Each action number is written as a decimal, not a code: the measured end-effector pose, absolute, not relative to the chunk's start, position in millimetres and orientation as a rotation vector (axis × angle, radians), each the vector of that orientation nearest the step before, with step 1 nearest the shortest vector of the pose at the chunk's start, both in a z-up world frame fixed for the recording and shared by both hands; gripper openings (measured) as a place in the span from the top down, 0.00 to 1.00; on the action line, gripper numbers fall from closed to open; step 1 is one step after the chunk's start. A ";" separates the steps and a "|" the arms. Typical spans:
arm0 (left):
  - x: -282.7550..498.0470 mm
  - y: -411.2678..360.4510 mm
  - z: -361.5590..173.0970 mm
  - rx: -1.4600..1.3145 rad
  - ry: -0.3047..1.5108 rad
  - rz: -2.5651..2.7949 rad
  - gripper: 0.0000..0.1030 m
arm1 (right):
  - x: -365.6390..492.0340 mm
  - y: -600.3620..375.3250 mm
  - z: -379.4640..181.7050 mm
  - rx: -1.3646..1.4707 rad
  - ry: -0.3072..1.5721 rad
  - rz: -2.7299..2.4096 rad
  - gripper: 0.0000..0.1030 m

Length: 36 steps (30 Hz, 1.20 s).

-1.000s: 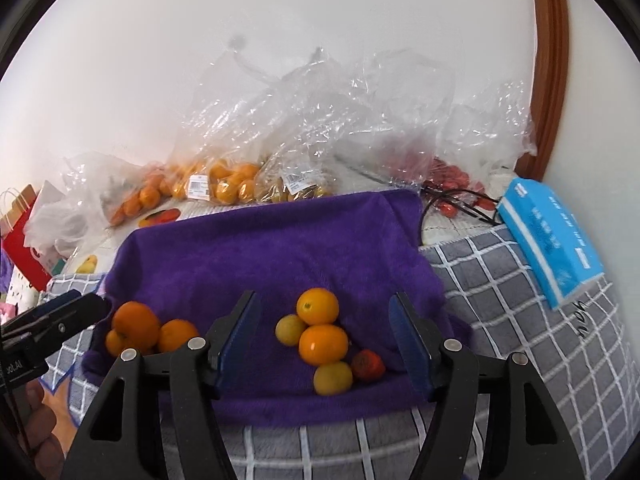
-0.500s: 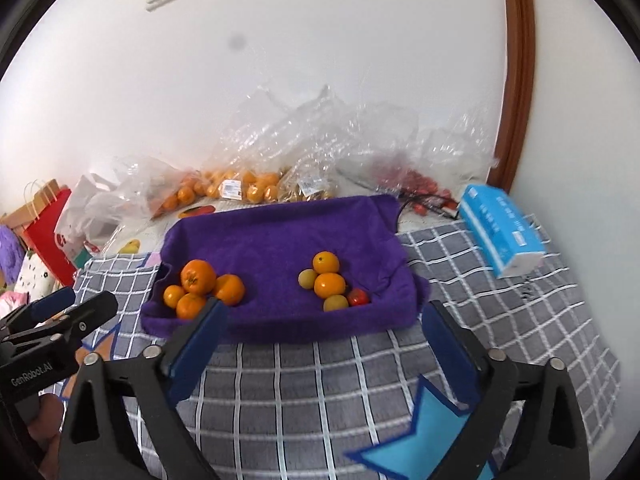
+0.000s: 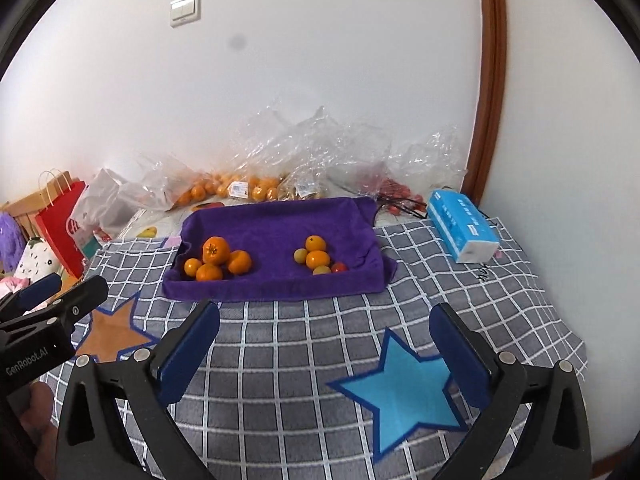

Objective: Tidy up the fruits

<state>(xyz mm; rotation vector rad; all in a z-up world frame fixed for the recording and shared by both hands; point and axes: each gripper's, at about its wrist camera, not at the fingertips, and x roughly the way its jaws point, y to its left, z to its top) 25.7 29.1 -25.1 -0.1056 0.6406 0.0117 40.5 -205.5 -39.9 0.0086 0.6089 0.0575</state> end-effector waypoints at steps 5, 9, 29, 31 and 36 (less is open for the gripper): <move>13.5 22.1 -25.4 -0.083 0.642 0.012 0.10 | 24.0 -211.3 -38.3 0.010 0.598 0.061 0.00; 8.3 17.3 -25.1 -0.062 0.635 0.020 0.10 | 14.9 -212.4 -33.9 -0.004 0.580 0.054 0.00; 3.3 15.6 -20.2 -0.058 0.615 0.011 0.10 | 15.6 -212.7 -32.6 0.007 0.574 0.038 0.00; 2.9 15.9 -20.5 -0.057 0.615 0.010 0.10 | 16.1 -212.2 -33.0 0.008 0.575 0.039 0.00; 2.1 15.8 -20.9 -0.056 0.616 0.010 0.10 | 14.8 -213.8 -32.0 0.013 0.571 0.035 0.00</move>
